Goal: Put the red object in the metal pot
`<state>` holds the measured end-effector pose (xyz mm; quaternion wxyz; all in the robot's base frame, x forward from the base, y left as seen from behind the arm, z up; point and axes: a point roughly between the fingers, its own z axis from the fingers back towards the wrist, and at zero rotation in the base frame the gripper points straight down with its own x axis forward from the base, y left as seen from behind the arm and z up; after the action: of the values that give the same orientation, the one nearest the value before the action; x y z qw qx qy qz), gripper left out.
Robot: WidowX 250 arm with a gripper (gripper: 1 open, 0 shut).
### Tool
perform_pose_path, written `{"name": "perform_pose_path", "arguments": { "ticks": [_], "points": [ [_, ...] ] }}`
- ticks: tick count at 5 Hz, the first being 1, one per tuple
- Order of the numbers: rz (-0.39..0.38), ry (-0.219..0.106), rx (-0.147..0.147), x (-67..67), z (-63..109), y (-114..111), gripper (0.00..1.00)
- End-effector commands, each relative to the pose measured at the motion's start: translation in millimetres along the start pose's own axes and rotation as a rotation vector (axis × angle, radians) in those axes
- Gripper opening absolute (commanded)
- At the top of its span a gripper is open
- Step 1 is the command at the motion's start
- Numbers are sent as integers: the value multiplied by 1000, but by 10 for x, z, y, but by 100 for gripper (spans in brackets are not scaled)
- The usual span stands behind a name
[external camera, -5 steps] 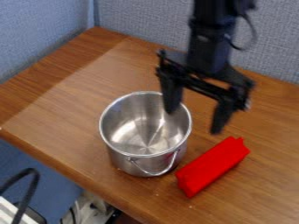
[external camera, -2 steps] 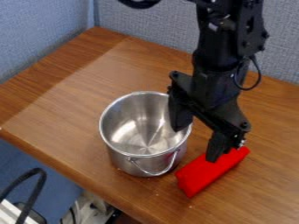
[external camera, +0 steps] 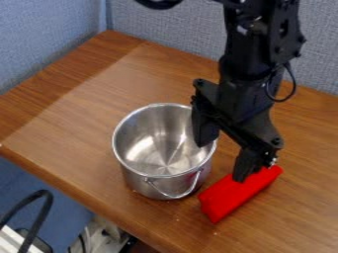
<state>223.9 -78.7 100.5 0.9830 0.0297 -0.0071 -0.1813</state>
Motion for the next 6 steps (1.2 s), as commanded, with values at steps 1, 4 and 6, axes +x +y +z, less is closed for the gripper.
{"name": "perform_pose_path", "arguments": {
  "ticks": [1,4,6],
  "points": [
    [42,-51,12,5,91,-34,100],
    [130,-94,46,-54,28,-94,100],
    [118,-115,45,67,82,-238,100]
  ]
}}
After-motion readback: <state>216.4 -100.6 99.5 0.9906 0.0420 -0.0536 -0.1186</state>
